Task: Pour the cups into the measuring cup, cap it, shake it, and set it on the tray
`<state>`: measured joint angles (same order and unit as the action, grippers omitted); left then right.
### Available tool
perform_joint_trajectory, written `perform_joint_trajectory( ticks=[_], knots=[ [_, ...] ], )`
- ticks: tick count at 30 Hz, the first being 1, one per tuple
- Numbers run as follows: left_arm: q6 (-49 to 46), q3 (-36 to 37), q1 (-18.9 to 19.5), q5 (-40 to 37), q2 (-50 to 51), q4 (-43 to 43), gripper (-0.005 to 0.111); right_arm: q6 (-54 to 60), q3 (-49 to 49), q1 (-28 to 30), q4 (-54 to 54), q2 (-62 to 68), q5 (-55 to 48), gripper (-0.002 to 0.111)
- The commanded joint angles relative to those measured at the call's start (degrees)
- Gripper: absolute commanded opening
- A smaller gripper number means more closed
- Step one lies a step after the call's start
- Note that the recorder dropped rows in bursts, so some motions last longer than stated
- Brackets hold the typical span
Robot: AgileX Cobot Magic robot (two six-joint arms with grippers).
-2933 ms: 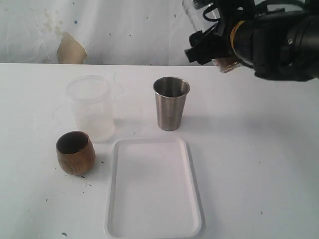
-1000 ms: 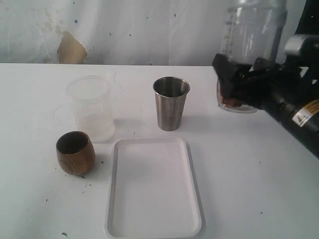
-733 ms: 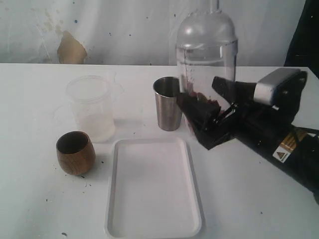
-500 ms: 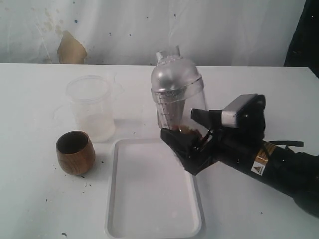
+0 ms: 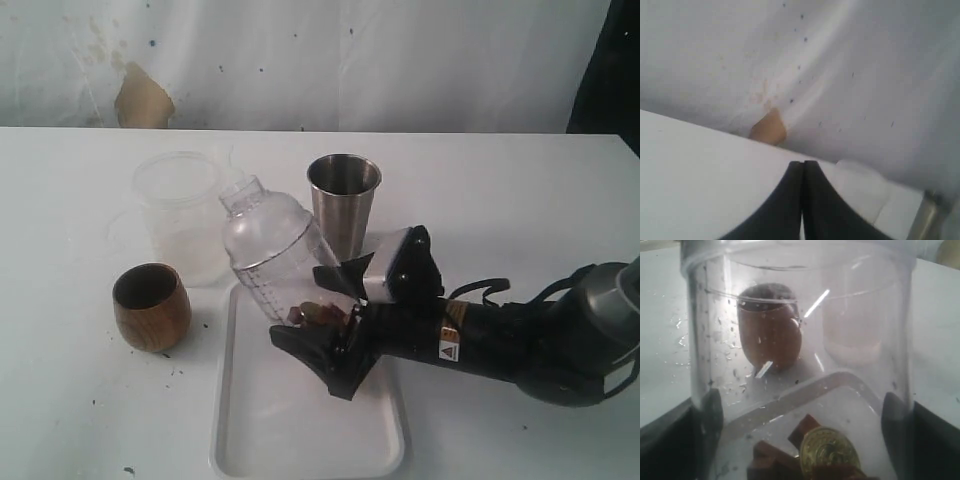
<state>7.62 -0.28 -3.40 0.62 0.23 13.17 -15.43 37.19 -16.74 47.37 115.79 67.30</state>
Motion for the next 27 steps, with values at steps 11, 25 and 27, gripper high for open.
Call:
perform_joint_trajectory(
  ticks=[11,25,27],
  knots=[
    [14.54,0.28,-1.07,0.57,5.33,-3.67,0.0,2.35,2.32,-1.65,1.98,0.38,2.66,0.0],
    [14.66,0.28,-22.82,22.92,31.93,-11.51,0.0,2.14,2.32,-1.65,4.08,0.26,2.66,0.0],
    [14.66,0.28,-24.09,28.07,38.32,-13.51,0.0,2.14,2.32,-1.65,4.08,0.26,2.66,0.0]
  ],
)
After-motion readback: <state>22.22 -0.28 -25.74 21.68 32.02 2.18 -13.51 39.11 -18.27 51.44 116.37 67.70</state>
